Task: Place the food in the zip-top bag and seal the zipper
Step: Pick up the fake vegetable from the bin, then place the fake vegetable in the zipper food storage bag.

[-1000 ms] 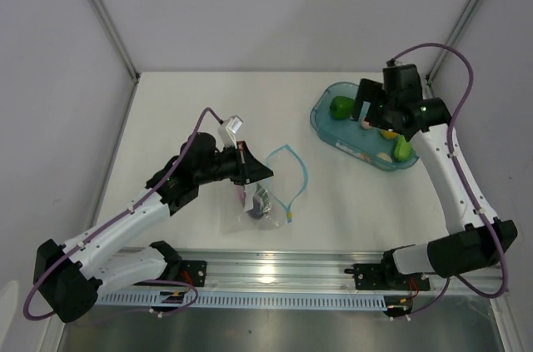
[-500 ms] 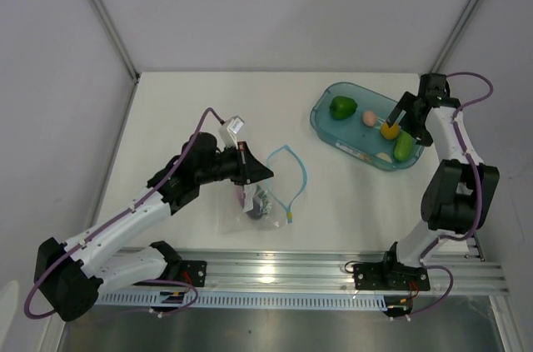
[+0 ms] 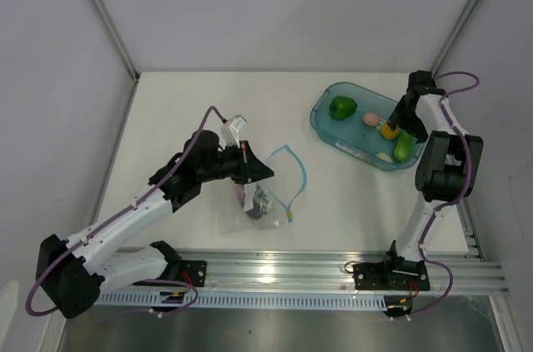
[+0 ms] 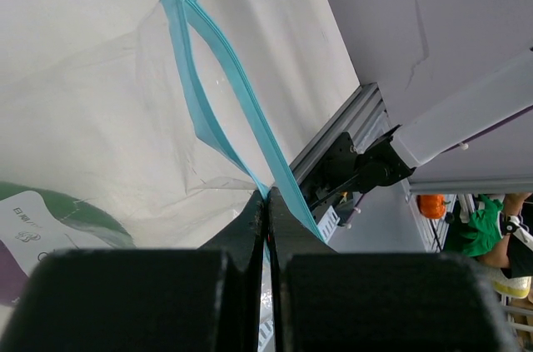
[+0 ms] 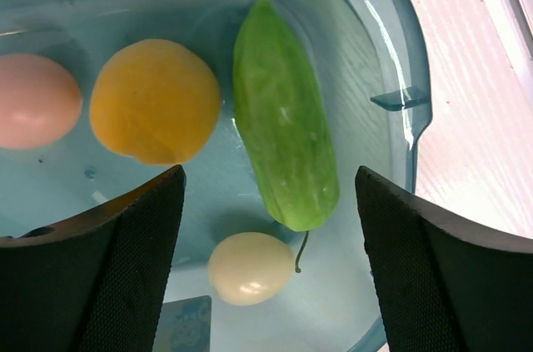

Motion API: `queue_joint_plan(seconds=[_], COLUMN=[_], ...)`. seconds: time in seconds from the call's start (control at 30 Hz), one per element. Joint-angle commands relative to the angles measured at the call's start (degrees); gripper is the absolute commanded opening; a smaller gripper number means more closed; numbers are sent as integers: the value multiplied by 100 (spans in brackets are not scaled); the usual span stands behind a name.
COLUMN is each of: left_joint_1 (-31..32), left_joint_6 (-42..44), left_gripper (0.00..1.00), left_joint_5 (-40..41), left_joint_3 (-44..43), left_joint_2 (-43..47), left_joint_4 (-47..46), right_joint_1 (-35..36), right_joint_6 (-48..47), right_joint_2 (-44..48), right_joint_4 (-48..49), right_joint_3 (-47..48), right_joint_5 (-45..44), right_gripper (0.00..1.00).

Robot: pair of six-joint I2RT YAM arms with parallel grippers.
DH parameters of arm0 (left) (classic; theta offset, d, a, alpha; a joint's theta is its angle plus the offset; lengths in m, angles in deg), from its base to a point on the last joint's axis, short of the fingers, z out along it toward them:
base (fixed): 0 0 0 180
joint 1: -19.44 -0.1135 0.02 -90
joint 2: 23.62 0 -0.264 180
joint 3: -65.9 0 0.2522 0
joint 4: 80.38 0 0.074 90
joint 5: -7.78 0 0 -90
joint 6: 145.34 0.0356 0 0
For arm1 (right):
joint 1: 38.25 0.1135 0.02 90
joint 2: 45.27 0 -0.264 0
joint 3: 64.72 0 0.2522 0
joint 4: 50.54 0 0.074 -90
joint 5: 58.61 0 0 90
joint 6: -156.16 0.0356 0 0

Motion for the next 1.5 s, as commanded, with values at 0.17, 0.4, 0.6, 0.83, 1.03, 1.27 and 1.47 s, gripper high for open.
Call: queue_joint_plan(seconds=[0.17,0.4,0.6,0.83,1.03,1.27,1.47], left_joint_1=[-58,-75,-84,-84,-84,-84,-84], left_joint_6=[74,65,65,65,47,47,47], left_gripper=[0,0,1,1,1,1,1], left_joint_5=[-198,-180,-145,-84,-22,4,13], left_joint_3=[-186,-168,-186,-204,-247,-335,-414], left_joint_2=[-169,-169,-81,42,156,148,148], left_joint_4=[-176,-106,-1,140,202,263,316], right_joint_1=[47,100,91,152,372,855,1873], right_joint_6=[-99,-55,-73,-82,-90,-126,-117], right_joint_2=[-138,-226,-252,28,1011,2286,3393], right_joint_4=[145,311,584,856,725,628,681], right_joint_3=[-102,-383,-655,-752,-937,-1323,-1903], right_joint_5=[-348,-190,21,171,372,1320,2042], right_gripper=[79,70,54,24,9,0,0])
